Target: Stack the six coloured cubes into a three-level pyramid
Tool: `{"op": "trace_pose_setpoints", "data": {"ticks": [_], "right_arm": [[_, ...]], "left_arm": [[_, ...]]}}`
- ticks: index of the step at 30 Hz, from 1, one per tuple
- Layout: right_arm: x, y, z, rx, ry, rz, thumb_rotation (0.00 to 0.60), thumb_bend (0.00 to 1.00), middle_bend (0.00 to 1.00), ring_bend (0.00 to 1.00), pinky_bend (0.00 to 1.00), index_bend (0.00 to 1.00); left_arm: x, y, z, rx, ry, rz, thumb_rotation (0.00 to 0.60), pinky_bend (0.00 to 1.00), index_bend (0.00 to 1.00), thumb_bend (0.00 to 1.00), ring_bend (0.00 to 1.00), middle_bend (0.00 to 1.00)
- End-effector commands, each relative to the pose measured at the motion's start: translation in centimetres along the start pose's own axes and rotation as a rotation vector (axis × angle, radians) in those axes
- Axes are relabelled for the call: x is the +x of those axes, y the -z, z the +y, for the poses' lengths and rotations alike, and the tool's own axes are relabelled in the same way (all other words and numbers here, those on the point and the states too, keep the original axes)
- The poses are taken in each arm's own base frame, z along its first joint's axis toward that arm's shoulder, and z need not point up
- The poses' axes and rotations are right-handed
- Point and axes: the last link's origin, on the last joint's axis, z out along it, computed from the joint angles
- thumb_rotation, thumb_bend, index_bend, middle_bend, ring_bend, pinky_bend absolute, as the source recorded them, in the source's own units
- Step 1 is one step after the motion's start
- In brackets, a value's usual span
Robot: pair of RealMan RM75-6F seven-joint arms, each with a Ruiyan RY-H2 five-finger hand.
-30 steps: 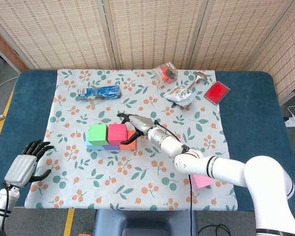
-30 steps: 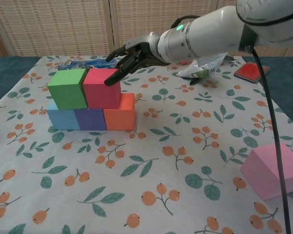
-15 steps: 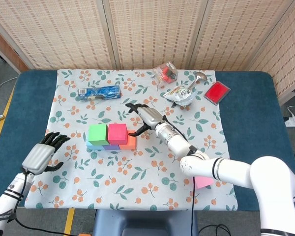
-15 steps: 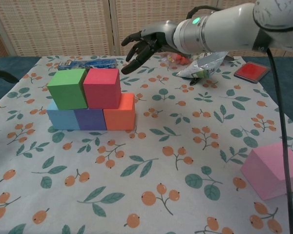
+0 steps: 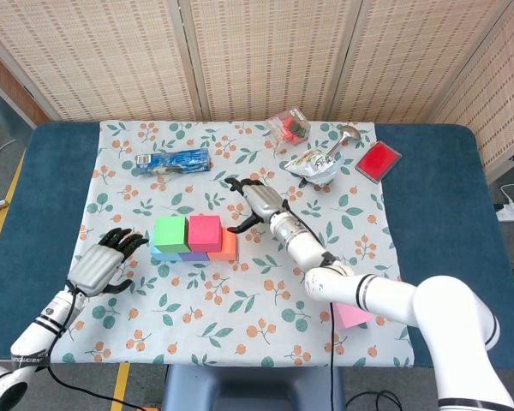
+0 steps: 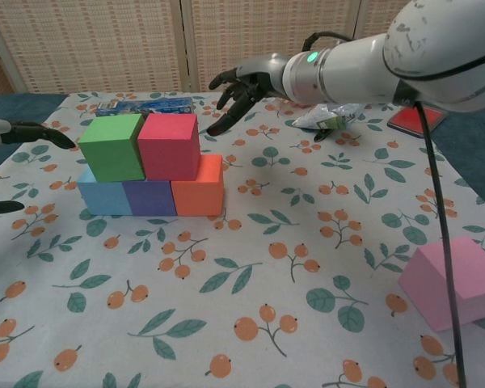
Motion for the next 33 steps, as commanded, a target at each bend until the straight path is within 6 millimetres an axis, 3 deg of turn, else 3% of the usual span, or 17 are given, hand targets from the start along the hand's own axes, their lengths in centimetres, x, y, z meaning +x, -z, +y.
{"op": "trace_pose_setpoints", "data": {"ticks": [1, 14, 33], "right_arm": [[-0.2, -0.2, -0.2, 0.003, 0.001, -0.002, 0.487, 0.0, 0.13, 0.0, 0.0, 0.0], [-0.7, -0.5, -0.8, 0.01, 0.008, -0.007, 0.487, 0.0, 0.13, 0.0, 0.0, 0.0], [-1.1, -0.3, -0.8, 0.009, 0.032, -0.013, 0.487, 0.0, 0.13, 0.0, 0.0, 0.0]], "left_arm": [[0.0, -0.2, 0.3, -0.01, -0.002, 0.002, 0.6, 0.07, 0.11, 0.29, 0.0, 0.09], [0.4, -1.0, 1.5, -0.05, -0.032, 0.001, 0.6, 0.07, 0.11, 0.29, 0.0, 0.09], [0.2, -0.9, 1.0, -0.026, -0.028, -0.013, 0.6, 0.07, 0.11, 0.29, 0.0, 0.09]]}}
